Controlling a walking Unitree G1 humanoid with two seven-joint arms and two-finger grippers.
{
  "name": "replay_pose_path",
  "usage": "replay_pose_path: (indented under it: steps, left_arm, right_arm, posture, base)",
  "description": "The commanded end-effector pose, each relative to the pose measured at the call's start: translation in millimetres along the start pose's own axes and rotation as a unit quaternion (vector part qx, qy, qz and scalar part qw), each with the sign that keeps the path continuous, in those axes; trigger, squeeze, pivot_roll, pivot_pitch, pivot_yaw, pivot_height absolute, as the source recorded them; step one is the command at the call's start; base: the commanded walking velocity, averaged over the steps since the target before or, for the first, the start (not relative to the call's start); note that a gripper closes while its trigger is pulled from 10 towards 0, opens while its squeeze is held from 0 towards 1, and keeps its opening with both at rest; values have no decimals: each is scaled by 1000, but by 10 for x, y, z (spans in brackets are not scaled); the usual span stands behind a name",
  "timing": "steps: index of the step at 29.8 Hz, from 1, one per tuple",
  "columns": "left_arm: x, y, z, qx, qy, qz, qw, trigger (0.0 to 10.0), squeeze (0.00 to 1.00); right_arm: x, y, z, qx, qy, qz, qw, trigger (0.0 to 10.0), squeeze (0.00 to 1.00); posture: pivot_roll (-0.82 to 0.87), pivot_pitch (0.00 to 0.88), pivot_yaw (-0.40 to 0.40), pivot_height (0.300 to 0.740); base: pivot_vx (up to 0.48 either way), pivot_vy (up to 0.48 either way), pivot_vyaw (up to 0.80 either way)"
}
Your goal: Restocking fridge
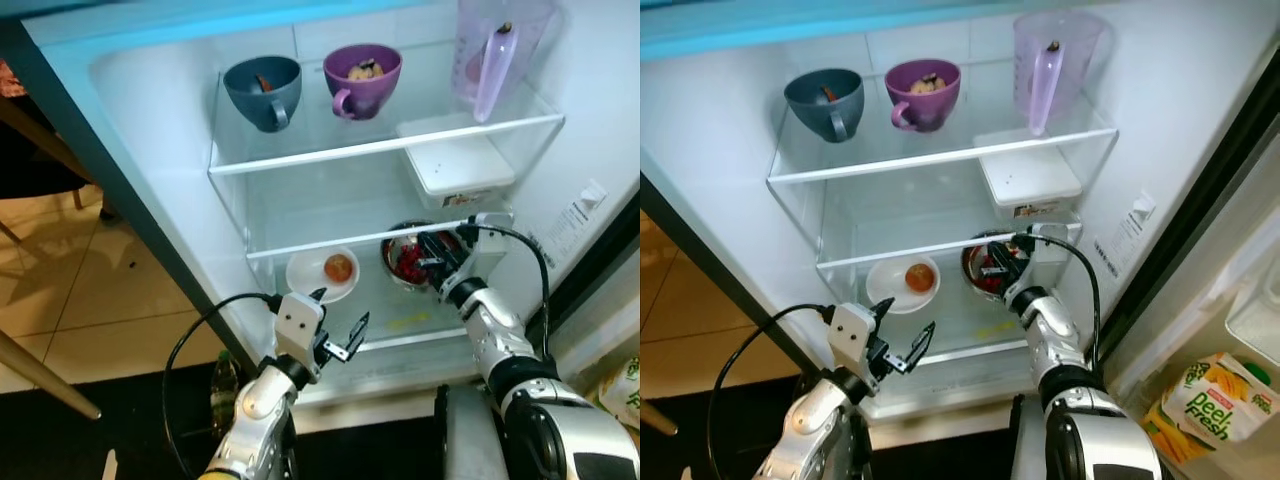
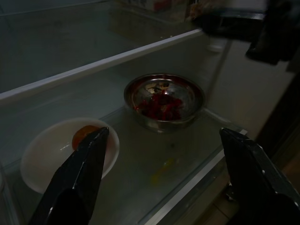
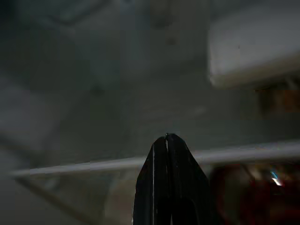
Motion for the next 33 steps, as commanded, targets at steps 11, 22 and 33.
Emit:
replay_pose_path:
  steps: [11,22,33]
  left_arm:
    - [-141,-37,73,-13,9,-15,1000,10000,0]
    - [-513,159,622,-170,29,-87,981,10000,0]
    - [-738,318,723,-225,21,-133,965,10000,0]
  right_arm:
    - [-143,169,-126,100,-13,-24,995,10000,0]
    - [-593,412,109,43,-30,-96,994,10000,0]
    - [-909,661,200,29,-67,-136,988,10000,0]
  posture:
    - [10,76,46,610]
    - [1,61,40,620]
    - [-6,37,41,635]
  base:
    - [0,0,0]
    - [0,0,0]
    - [0,0,0]
Point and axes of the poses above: a point about 5 cm out from each wrist's last joint towards the gripper, its own y axis pointing back from the gripper into the wrist, its own x axis along the axis of the wrist's last joint, z = x × y, the point moved 6 cm from there along -y, pointing out of the wrist towards the gripper, and after that the axes turned 6 degrees about -y, right-handed, at the moved point
